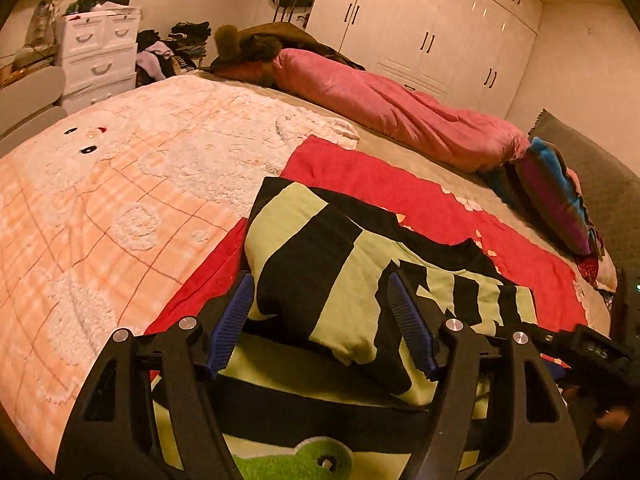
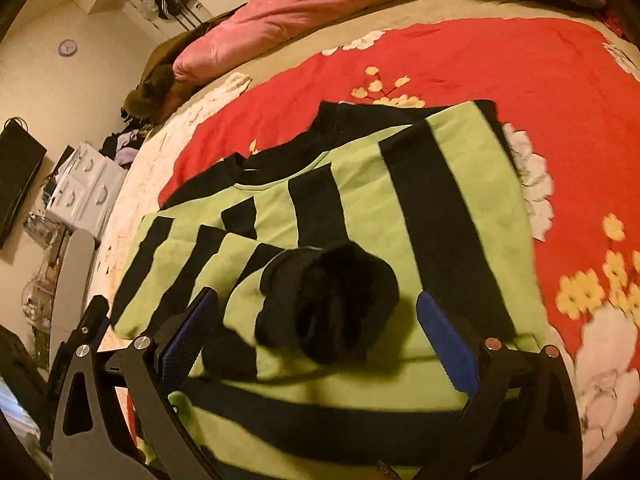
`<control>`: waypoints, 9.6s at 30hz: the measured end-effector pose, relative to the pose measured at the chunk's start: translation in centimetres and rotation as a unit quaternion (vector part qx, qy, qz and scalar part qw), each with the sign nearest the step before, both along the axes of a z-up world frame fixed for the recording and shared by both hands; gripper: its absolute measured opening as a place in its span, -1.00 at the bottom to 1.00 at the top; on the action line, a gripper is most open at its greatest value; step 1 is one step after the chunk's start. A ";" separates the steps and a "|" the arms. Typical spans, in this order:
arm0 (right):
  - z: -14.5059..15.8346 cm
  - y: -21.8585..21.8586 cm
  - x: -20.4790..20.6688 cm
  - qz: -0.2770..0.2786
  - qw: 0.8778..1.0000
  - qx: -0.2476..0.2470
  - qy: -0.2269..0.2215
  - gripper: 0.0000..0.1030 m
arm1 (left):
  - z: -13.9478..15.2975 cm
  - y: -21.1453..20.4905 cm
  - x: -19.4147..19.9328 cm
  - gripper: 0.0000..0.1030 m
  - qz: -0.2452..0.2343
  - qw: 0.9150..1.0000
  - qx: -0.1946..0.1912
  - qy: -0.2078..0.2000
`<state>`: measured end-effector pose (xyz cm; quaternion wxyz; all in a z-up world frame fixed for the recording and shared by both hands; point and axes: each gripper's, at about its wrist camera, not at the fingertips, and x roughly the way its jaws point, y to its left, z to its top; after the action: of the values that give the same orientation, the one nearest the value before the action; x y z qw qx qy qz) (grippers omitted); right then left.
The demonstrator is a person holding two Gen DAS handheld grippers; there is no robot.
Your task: Fold small clothes
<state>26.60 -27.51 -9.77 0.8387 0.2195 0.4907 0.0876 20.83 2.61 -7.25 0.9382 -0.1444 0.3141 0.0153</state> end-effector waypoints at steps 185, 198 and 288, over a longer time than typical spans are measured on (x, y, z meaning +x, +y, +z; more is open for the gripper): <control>6.2 -6.4 -7.1 0.047 0.990 -0.106 -0.085 0.91 | 0.6 -0.9 -0.7 0.82 -0.031 0.996 0.079 0.009; 9.1 -6.5 -9.3 0.050 0.987 -0.097 -0.115 0.91 | 4.4 -0.2 -5.3 0.82 -0.047 0.994 0.098 -0.005; -2.0 -4.6 -24.9 0.169 0.981 -0.031 0.091 0.32 | -6.2 8.0 -14.8 -0.03 -0.104 0.955 -0.025 0.275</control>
<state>1.74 -32.15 -11.73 0.7703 0.1142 0.5973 0.1919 6.07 10.61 -13.41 0.8078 -0.1245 0.5739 -0.0512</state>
